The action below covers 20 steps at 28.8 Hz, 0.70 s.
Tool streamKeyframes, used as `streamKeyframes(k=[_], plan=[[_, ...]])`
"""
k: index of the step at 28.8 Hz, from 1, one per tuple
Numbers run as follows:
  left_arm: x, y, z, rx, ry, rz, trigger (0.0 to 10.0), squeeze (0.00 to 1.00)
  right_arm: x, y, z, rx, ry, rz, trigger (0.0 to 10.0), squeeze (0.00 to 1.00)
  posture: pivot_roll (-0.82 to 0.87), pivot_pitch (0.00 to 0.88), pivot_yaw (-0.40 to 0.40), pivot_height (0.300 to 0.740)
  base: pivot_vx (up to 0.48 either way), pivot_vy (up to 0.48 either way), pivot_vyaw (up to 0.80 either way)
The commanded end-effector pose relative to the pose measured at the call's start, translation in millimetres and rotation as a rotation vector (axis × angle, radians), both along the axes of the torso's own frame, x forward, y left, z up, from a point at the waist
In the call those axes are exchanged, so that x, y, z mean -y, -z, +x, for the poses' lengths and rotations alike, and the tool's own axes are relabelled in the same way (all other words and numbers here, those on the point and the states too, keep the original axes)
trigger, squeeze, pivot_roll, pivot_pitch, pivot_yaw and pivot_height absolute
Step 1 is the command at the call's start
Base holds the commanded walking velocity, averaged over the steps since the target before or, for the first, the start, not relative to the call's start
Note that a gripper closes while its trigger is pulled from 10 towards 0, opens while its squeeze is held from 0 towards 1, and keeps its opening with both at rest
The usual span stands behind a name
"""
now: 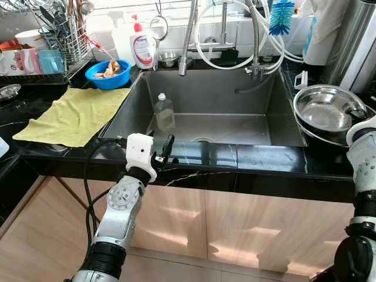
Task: Kitchen organization
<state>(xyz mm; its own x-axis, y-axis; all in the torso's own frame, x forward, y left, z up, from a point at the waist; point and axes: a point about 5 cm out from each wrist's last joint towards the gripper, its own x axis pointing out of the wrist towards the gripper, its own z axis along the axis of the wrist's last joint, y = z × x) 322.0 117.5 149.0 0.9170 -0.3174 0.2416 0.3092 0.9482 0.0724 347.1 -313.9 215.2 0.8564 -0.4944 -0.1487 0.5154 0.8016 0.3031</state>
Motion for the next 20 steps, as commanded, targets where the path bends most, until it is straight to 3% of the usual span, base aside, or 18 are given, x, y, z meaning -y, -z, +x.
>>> streamKeyframes(k=[1,11,20], plan=[[0.0,-1,2.5,-0.004,0.005,0.012,10.0,0.00,-5.1,1,1.9,-0.014,-0.016,0.003,0.0,0.00,-0.15,0.000,0.098,0.740,0.000,0.000,0.00],[-0.2,-2,2.3,0.000,0.001,0.010,10.0,0.00,-8.9,-18,-1.1,0.084,0.000,-0.008,0.0,0.00,-0.14,0.000,0.099,0.740,0.000,0.000,0.00],[-0.5,-5,4.0,0.010,-0.007,0.006,10.0,0.00,-25.1,-61,-3.8,0.256,-0.027,-0.099,0.0,0.00,-0.14,0.000,0.098,0.740,0.000,0.000,0.00]])
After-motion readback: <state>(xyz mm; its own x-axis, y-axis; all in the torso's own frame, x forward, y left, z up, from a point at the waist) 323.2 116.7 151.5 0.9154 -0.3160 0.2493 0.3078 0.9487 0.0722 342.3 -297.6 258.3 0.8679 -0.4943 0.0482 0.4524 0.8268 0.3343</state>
